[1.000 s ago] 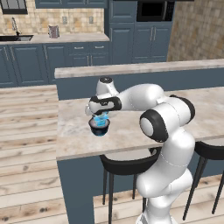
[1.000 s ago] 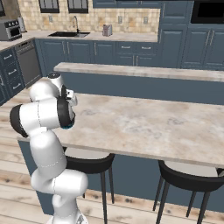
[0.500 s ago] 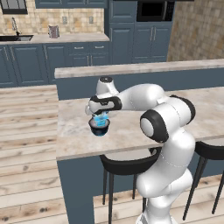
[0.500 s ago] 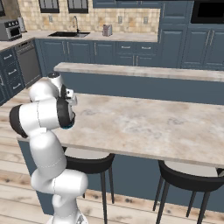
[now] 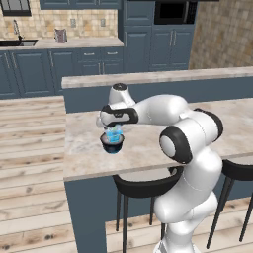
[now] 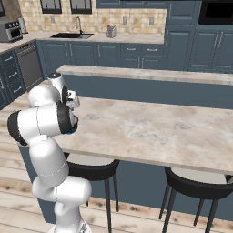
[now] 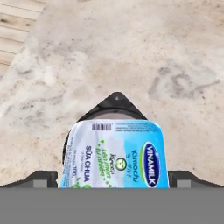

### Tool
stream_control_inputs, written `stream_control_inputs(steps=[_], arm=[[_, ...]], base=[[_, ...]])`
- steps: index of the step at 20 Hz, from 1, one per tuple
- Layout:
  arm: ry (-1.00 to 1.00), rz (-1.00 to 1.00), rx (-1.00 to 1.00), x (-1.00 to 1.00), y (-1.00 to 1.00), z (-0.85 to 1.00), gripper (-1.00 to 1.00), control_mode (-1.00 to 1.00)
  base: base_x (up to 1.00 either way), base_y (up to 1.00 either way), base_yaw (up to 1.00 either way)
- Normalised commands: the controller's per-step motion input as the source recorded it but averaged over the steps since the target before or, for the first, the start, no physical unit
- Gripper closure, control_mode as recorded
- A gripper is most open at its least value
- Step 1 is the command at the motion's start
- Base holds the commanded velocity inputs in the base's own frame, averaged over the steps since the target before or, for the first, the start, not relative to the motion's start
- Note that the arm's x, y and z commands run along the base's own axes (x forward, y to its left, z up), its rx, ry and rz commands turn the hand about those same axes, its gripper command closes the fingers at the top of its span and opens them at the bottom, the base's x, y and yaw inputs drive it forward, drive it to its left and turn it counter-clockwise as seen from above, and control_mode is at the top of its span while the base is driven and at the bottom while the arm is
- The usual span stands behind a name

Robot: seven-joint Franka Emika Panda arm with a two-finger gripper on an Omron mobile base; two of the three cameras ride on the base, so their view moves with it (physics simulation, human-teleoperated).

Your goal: Stack the yogurt containers by placing the smaller containers on top of the larger containers.

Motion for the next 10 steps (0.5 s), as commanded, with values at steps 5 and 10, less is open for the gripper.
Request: stream_control_inputs(steps=[5,10], arm=[[0.0,-0.01,0.0,-0.03,0.0,0.22,-1.0,-1.0],[-0.01,-0.01,-0.02,-0.03,-0.03,0.28,-1.0,-1.0]], base=[[0.0,0.0,0.0],[0.0,0.0,0.0]])
